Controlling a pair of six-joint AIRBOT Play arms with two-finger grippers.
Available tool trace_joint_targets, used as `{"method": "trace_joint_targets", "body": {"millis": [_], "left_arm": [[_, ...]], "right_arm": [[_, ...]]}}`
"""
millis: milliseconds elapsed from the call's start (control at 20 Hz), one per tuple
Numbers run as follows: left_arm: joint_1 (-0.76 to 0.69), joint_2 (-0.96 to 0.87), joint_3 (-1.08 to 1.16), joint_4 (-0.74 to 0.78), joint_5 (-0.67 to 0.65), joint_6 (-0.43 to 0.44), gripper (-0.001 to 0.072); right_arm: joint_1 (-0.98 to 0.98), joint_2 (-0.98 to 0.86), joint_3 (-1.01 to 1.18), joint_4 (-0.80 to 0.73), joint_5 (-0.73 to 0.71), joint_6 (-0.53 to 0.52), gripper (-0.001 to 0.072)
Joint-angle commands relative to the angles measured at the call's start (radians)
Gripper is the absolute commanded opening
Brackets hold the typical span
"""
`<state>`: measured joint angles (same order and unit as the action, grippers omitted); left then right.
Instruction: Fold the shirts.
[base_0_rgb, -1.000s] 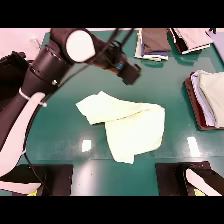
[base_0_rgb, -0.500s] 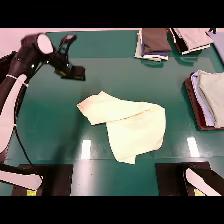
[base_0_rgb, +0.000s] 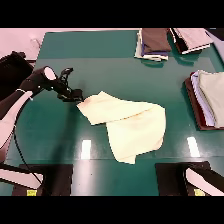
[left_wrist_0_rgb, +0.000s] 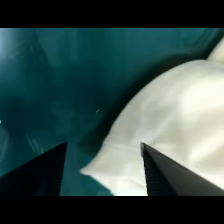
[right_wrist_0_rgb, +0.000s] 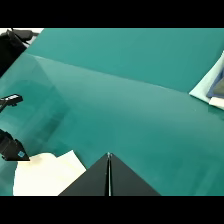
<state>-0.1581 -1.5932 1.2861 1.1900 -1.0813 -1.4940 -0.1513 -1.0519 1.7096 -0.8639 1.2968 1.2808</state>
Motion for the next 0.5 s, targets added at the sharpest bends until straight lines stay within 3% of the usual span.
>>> {"method": "trace_joint_targets", "body": {"millis": [0,100,200,250,450], "left_arm": [[-0.029,-0.021,-0.028,-0.06,0.028,0.031,0.0543],[-0.039,-0.02,-0.019,-0.074,0.025,0.034,0.0501],[-0.039,-0.02,0.022,-0.069,0.0,0.037,0.0055],[-0.039,-0.018,0.053,-0.068,-0.021,0.042,0.0025],[-0.039,0.007,0.19,-0.068,-0.054,0.063,0.0025]], "right_arm": [[0.001,-0.013,-0.002,0.0,0.027,0.003,0.0022],[0.0,0.011,-0.044,-0.001,0.005,0.003,0.0022],[-0.016,0.054,-0.132,-0.003,-0.006,0.003,0.0022],[-0.035,0.081,-0.195,-0.004,-0.004,0.003,0.0023],[-0.22,0.144,-0.488,-0.031,0.067,0.005,0.0023]]}}
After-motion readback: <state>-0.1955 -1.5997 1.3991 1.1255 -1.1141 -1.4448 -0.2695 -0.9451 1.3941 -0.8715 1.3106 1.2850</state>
